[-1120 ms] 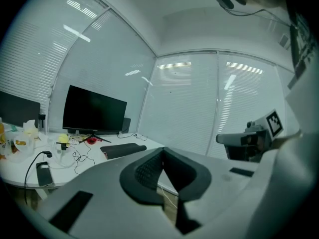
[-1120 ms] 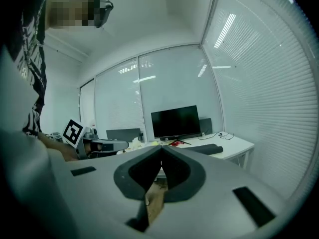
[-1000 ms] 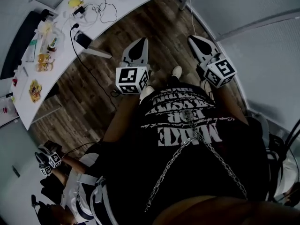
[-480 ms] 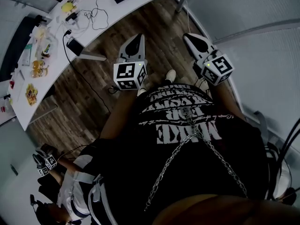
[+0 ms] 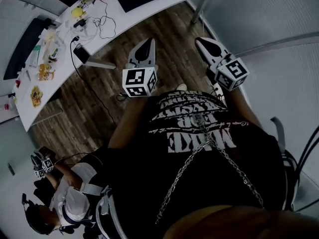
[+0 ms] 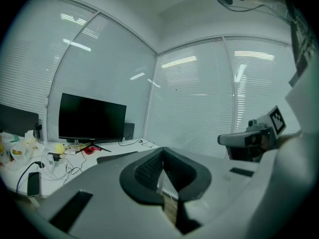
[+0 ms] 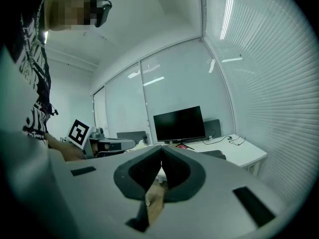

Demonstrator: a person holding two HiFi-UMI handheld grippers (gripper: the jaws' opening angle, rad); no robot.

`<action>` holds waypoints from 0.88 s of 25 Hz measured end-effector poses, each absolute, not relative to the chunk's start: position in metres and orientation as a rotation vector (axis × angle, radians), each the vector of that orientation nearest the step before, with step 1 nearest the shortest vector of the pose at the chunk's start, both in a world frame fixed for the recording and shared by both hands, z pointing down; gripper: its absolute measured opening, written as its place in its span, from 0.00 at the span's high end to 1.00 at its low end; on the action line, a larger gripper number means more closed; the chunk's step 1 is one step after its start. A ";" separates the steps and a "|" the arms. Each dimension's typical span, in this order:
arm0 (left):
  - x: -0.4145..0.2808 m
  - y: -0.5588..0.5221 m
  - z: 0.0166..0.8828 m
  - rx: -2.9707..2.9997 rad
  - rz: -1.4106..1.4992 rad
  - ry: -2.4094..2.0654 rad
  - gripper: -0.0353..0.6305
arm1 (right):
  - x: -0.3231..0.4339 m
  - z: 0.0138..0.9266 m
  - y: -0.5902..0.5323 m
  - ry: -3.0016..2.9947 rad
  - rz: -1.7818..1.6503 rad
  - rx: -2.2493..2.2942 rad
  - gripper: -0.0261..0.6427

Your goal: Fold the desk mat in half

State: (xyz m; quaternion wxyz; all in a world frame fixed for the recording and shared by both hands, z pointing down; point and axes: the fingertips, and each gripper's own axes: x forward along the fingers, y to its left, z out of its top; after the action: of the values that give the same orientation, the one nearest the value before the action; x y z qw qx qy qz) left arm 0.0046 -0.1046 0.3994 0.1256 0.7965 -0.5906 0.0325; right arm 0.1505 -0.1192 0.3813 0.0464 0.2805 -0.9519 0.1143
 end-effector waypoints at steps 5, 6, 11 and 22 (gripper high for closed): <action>0.014 -0.105 0.395 2.285 0.120 -1.786 0.94 | 0.161 0.380 -0.128 -2.943 0.387 0.781 0.96; 0.014 -0.104 0.396 2.277 0.133 -1.799 0.94 | 0.162 0.381 -0.130 -2.956 0.402 0.769 0.96; 0.013 -0.102 0.398 2.238 0.179 -1.841 0.94 | 0.160 0.387 -0.137 -2.982 0.453 0.727 0.96; 0.011 -0.114 0.412 2.212 0.175 -1.824 0.94 | 0.154 0.402 -0.144 -2.955 0.460 0.702 0.96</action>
State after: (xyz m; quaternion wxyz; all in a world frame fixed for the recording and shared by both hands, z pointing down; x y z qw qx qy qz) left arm 0.0108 -0.1142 0.4118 0.1342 0.7630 -0.6294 0.0604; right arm 0.1544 -0.1439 0.4021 0.0350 0.2283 -0.9614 0.1498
